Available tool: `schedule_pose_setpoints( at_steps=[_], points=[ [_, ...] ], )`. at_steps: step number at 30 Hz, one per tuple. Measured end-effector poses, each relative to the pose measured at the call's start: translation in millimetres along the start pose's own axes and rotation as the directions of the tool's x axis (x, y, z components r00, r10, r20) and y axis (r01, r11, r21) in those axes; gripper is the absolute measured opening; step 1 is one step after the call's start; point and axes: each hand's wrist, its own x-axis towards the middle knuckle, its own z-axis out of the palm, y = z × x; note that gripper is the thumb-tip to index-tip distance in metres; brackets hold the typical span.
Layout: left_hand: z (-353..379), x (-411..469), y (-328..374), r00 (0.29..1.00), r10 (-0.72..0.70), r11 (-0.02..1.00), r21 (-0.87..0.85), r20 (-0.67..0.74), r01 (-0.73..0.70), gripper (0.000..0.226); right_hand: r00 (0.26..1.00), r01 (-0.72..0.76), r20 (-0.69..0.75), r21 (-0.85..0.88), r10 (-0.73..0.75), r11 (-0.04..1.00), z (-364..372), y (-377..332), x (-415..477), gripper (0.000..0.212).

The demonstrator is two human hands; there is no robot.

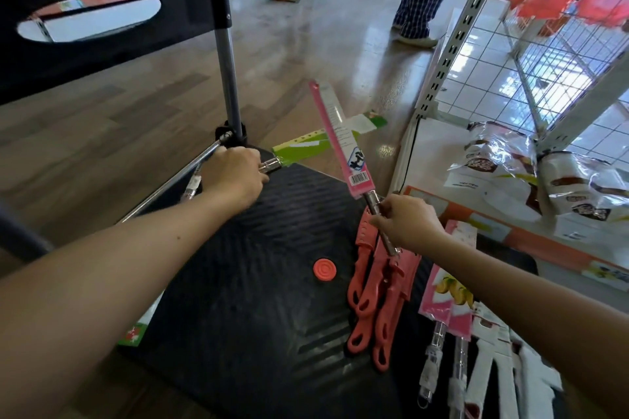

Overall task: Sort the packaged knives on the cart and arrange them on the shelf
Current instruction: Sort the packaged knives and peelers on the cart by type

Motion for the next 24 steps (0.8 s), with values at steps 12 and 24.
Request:
schedule_pose_setpoints(
  at_steps=[12,24],
  points=[
    [37,-25,66,0.946,-0.181,0.908,-0.323,0.270,0.266,0.041,0.916,-0.401,0.229,0.543,0.330,0.738,3,18,-26,0.015],
    [64,-56,62,0.923,-0.141,0.967,-0.149,0.357,0.206,0.037,0.749,-0.646,0.409,0.627,0.522,0.435,11,73,-89,0.012]
  ],
)
